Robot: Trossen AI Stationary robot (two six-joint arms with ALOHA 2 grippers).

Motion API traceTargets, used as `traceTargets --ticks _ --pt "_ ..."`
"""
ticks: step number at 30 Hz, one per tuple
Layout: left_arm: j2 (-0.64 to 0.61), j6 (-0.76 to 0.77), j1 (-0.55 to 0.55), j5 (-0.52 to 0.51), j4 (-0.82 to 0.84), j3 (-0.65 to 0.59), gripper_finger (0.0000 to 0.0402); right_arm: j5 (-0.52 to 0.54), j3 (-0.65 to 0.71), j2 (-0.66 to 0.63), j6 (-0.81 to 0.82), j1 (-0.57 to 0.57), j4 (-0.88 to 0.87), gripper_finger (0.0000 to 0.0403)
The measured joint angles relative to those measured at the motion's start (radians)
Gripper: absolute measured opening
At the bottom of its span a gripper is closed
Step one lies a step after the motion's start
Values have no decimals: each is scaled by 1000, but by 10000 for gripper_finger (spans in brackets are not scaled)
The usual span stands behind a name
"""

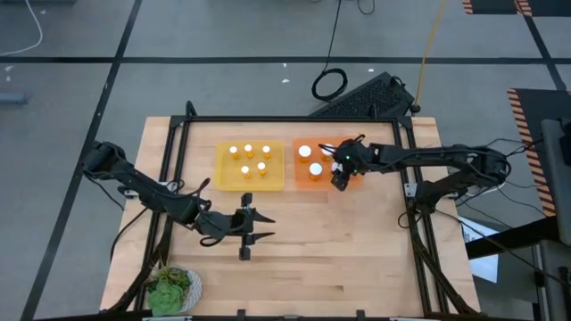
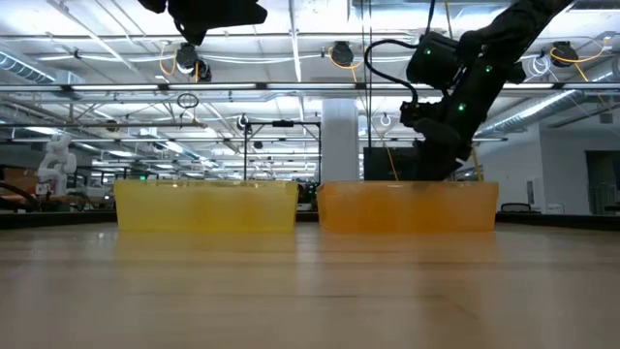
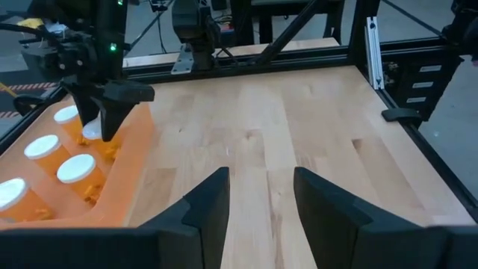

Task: Pick and place medicine bottles into bin by pill shape (circle, oval)
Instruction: Put the big orange pill bottle into the orange bin, then return to Home Position

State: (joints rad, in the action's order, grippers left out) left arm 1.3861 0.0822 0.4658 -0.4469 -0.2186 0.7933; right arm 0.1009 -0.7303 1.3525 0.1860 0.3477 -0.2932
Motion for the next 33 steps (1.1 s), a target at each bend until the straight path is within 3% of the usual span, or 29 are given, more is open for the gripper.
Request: traceTargets --ticks 7,15,20,25,30,33 --pt "-28 -5 -8 0 7 0 152 2 0 -20 -23 0 27 265" --pt "-158 -9 -54 0 58 0 152 0 0 -108 -78 0 32 267" --pt "-264 9 -97 -26 169 0 152 -82 0 -215 -130 -9 36 258" --pt "-351 15 -121 -58 264 0 152 -73 0 -342 -196 -42 39 226" --pt "-422 -40 -130 -54 276 0 148 -73 0 -462 -273 -54 43 162" --pt "-453 -74 -131 -52 282 0 126 -73 0 -520 -285 -69 43 119"
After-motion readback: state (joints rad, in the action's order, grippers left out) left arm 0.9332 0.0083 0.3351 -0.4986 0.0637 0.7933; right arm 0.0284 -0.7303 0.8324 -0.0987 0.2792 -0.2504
